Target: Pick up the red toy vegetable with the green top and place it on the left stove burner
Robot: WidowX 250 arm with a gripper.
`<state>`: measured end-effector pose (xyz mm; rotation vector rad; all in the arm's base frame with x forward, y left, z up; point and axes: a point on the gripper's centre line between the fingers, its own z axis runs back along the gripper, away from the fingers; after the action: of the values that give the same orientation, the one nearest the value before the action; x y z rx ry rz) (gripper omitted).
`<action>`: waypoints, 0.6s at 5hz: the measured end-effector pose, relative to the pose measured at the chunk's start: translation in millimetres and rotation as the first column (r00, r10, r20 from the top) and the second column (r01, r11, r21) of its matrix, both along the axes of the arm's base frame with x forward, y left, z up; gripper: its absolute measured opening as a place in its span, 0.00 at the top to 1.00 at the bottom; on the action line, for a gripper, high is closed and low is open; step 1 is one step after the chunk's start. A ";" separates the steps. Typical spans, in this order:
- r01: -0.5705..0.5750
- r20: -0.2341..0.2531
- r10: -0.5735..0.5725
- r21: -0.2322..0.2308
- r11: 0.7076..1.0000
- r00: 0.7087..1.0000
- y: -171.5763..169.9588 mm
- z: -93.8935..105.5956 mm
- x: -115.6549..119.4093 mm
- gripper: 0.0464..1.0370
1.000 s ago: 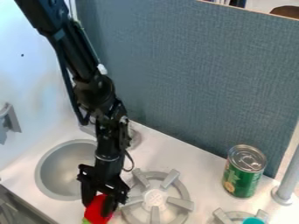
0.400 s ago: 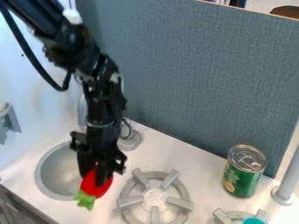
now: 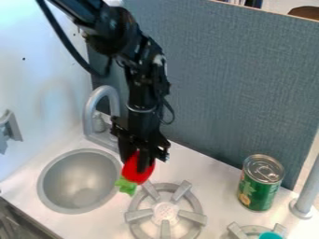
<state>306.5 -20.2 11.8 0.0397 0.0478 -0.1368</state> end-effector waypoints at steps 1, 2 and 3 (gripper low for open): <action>-0.006 -0.044 0.006 -0.005 1.000 0.999 -3.6 -21.0 19.4 0.56; -0.011 -0.083 0.011 0.001 1.000 0.997 -9.2 -43.0 33.9 0.56; 0.007 -0.109 -0.008 -0.013 1.000 0.994 -25.6 -60.6 42.8 0.56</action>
<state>349.3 -45.8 -48.8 0.0199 0.1556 -0.1469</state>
